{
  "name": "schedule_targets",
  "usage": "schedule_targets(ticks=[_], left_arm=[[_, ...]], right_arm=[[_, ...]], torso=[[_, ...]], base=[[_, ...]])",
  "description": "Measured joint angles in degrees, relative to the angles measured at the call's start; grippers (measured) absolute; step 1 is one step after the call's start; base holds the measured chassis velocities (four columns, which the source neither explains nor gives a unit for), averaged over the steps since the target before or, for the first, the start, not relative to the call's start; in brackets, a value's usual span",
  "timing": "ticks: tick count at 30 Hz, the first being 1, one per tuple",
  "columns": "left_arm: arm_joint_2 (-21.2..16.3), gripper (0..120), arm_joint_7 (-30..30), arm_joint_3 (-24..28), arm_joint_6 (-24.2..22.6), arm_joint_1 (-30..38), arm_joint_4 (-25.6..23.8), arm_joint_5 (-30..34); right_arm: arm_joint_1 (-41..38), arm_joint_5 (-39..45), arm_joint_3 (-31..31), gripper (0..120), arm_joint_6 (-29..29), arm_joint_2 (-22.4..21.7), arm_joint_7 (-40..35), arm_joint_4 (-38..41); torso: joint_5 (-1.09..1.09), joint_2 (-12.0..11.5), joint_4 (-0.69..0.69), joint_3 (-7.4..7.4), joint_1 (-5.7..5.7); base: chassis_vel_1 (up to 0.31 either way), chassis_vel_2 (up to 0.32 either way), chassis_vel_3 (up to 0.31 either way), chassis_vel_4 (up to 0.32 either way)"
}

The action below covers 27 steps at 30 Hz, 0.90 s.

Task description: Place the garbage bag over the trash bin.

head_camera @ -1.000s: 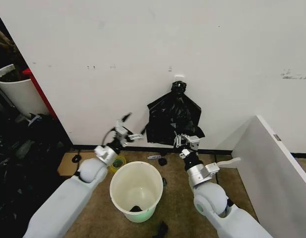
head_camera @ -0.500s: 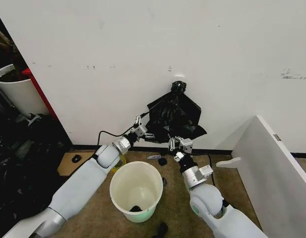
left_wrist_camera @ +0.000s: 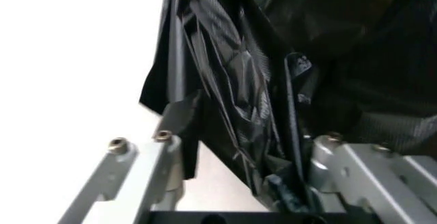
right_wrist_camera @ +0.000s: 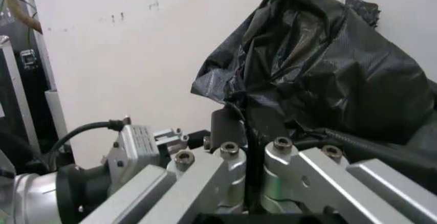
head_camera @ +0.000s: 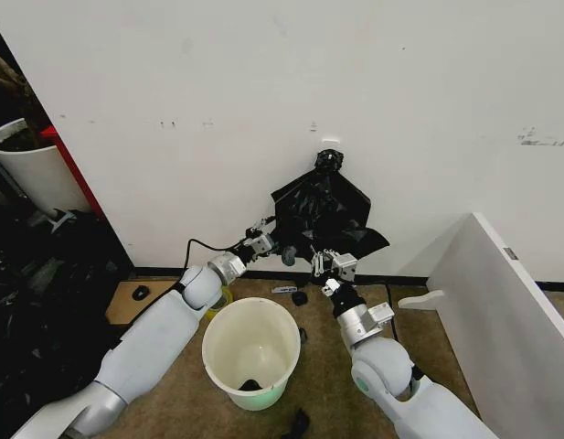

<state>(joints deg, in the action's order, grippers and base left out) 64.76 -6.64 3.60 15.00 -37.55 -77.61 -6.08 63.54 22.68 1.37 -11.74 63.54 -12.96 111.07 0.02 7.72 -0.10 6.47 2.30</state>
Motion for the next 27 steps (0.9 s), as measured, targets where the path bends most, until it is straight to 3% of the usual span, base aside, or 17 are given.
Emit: schedule_targets(ticks=[5,10,22,27], left_arm=[[-0.08,13,1.97,-1.17,-0.98,-2.47,-2.66,5.06],[0.0,0,3.59,-1.87,-1.88,-3.83,-4.16,9.88],[1.27,0,5.64,-5.64,-0.02,-8.82,-9.43,24.2],[2.51,0,7.72,-9.31,-0.64,-14.51,-12.99,27.09]], right_arm=[[0.18,-0.32,-0.13,0,-0.01,-0.03,-0.08,-0.01],[0.41,-0.7,-0.28,0,-0.12,-0.14,-0.09,-0.03],[2.25,-4.11,-1.48,0,-1.71,-0.65,0.02,-0.68],[8.92,-7.47,-0.89,0,0.6,-4.9,-6.19,4.16]], torso=[[0.0,0.0,0.0,0.0,0.0],[0.0,0.0,0.0,0.0,0.0],[0.01,0.0,0.0,0.0,0.0],[0.01,0.0,-0.01,-0.01,0.0]], base=[[0.0,0.0,0.0,0.0],[0.0,0.0,0.0,0.0],[0.0,0.0,0.0,0.0],[0.0,0.0,0.0,0.0]])
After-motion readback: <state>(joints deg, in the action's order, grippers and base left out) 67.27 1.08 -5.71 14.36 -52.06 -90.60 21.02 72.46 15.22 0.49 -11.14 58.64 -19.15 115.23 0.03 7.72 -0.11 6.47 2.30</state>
